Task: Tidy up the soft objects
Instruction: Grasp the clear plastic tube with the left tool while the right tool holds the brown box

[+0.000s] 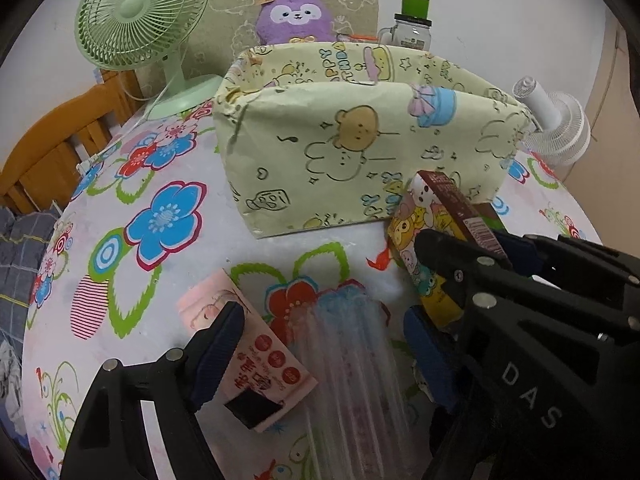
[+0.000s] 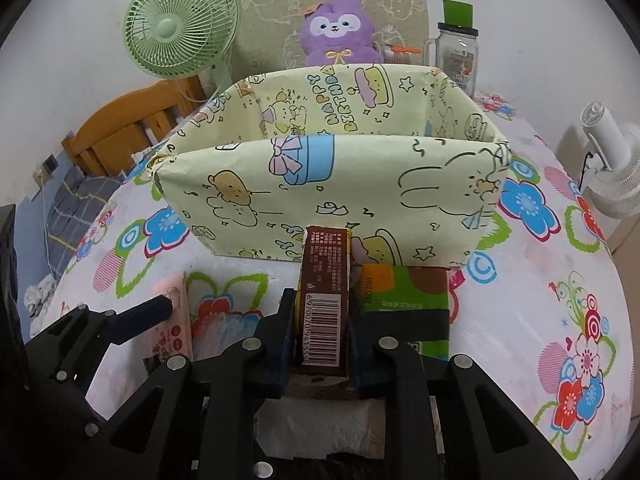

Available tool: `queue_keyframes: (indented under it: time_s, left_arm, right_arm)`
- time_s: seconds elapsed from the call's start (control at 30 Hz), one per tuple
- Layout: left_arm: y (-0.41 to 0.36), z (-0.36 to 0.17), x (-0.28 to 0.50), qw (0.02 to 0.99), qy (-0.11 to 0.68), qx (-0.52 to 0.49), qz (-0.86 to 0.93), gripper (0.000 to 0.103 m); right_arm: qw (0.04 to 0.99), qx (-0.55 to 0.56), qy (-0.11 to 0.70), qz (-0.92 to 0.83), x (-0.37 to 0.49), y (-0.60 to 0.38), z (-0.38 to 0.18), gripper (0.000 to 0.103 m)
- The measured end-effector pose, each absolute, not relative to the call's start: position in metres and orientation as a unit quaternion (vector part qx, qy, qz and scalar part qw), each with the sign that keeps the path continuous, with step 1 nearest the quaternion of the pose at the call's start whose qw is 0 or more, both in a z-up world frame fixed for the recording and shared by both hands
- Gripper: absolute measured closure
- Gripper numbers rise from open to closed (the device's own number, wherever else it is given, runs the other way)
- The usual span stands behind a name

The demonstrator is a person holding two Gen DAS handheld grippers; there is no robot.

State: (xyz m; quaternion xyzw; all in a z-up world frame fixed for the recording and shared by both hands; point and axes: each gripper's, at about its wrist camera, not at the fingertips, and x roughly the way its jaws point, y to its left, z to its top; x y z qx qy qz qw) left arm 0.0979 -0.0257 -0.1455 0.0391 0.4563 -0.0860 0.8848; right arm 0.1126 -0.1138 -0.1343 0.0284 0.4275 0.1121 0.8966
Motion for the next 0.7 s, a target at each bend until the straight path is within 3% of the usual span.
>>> queue_keyframes:
  time_s: [0.4,0.5,0.7]
  left_arm:
    - [-0.037,-0.145,0.09,0.882,0.459,0.039,-0.096,0.029]
    - [-0.038,-0.146,0.09,0.876,0.469,0.027,-0.107,0.038]
    - [-0.043,-0.148,0.088,0.878,0.466,0.038,-0.101,0.038]
  right_arm:
    - [0.9,0.033,0.422,0.105,0.098,-0.125,-0.131,0.078]
    - [0.901,0.033,0.421,0.104,0.094,-0.127,-0.13,0.078]
    - [0.9,0.036,0.421,0.103,0.092,-0.128,-0.13,0.078]
